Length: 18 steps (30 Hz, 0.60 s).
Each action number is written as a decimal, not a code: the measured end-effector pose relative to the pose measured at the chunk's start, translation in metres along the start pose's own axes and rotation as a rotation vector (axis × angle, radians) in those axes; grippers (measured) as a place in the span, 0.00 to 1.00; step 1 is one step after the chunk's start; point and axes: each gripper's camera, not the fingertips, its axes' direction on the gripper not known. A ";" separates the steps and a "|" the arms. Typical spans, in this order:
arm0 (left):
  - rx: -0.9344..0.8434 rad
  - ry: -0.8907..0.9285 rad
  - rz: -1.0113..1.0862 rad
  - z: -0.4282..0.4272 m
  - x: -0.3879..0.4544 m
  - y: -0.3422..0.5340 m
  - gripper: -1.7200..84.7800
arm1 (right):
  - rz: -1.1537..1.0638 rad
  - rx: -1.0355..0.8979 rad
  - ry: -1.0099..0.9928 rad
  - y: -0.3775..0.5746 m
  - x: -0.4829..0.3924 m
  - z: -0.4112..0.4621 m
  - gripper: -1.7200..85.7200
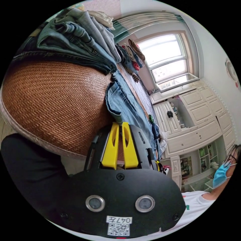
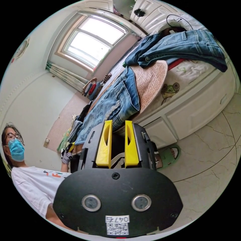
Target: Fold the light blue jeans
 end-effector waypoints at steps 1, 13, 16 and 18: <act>0.003 0.014 0.008 0.000 0.002 -0.001 0.01 | 0.004 -0.005 -0.002 -0.002 0.002 0.001 0.06; 0.040 0.043 0.159 0.009 0.051 -0.013 0.01 | 0.088 -0.106 -0.034 -0.066 0.015 0.023 0.03; 0.051 0.055 0.169 0.011 0.058 -0.016 0.01 | 0.031 -0.009 -0.117 -0.087 -0.001 0.002 0.02; 0.068 0.071 0.185 0.010 0.065 -0.017 0.01 | -0.043 0.067 -0.117 -0.104 -0.031 -0.027 0.02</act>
